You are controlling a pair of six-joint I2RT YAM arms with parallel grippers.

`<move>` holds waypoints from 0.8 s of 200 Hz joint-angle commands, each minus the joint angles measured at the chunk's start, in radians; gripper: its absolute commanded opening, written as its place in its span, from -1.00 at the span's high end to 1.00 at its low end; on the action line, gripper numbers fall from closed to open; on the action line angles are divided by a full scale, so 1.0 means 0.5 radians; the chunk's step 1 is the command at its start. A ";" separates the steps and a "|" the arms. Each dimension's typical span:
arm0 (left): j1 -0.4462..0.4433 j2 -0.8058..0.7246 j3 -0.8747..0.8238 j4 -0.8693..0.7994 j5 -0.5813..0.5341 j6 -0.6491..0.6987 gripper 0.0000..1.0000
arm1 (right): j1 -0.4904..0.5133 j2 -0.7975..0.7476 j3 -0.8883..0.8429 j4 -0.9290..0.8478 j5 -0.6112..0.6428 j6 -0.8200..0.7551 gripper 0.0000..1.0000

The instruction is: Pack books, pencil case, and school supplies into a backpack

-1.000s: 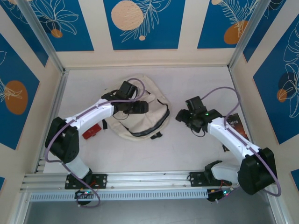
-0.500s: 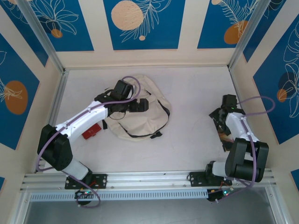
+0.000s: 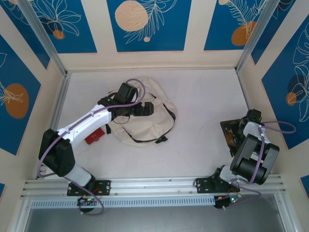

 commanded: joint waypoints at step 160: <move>0.012 -0.018 0.015 -0.008 0.007 0.048 -1.00 | 0.658 0.126 0.316 -0.132 -0.151 0.188 -0.72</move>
